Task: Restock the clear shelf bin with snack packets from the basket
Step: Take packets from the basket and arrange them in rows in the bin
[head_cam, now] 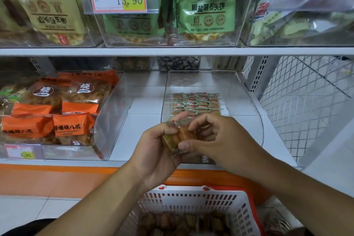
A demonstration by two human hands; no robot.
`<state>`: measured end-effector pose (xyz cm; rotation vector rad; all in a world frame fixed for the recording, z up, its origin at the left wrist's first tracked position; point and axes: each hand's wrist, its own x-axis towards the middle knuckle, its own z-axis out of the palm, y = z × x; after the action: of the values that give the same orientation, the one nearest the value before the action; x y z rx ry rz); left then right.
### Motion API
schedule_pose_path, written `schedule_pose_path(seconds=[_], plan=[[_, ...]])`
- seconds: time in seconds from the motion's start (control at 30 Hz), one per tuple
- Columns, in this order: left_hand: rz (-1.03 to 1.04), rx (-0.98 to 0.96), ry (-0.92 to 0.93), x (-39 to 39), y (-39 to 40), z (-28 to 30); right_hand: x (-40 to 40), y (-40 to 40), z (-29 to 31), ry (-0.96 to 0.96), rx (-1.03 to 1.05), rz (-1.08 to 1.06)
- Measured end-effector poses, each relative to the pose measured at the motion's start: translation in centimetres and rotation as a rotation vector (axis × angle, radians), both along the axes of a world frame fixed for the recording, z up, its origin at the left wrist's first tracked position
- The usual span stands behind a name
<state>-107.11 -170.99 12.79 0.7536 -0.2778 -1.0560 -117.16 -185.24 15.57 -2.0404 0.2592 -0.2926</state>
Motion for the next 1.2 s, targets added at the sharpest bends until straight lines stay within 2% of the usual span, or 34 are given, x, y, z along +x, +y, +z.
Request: schedule_pose_path(seconds=[0.1, 0.17, 0.23, 0.37, 0.43, 0.57, 0.67, 0.87, 0.93, 1.03, 1.1, 1.2], plan=[[0.041, -0.016, 0.054, -0.4, -0.3, 0.3, -0.4, 0.6, -0.4, 0.028, -0.01, 0.024], [0.032, -0.011, 0.077, -0.7, -0.2, 0.5, -0.5, 1.4, -0.9, 0.018, -0.115, 0.027], [0.006, 0.009, 0.055, -0.8, -0.1, 0.3, -0.4, 2.1, -1.3, -0.008, -0.197, 0.018], [-0.049, 0.061, -0.043, -0.6, 0.1, 0.0, -0.1, 1.5, -0.9, -0.082, -0.22, -0.046], [-0.055, 0.103, -0.122, -0.4, 0.2, 0.1, 0.0, 0.6, -0.4, -0.067, -0.081, -0.012], [-0.001, 0.177, -0.224, 0.5, 0.8, 0.9, 0.7, -1.4, 0.1, 0.039, 0.381, 0.125], [-0.03, 0.177, -0.249, 0.7, 1.1, 1.1, 1.0, -2.1, 0.3, 0.085, 0.456, 0.196], [0.069, 0.141, -0.054, -0.1, 0.8, 0.9, 1.0, -1.6, -0.1, -0.001, 0.271, -0.026], [0.121, 0.164, -0.006, -0.3, 0.7, 1.0, 1.1, -1.7, 0.1, -0.028, 0.28, -0.039], [0.24, 0.157, 0.105, -0.1, 0.6, 1.1, 1.2, -2.2, 0.8, -0.057, 0.404, -0.093], [0.281, 0.138, 0.165, -0.1, 0.5, 1.1, 1.2, -2.2, 1.3, -0.188, 0.404, -0.201], [0.292, 0.129, 0.156, -0.5, 0.3, 1.0, 1.1, -0.9, 1.4, -0.424, 0.049, -0.321]])
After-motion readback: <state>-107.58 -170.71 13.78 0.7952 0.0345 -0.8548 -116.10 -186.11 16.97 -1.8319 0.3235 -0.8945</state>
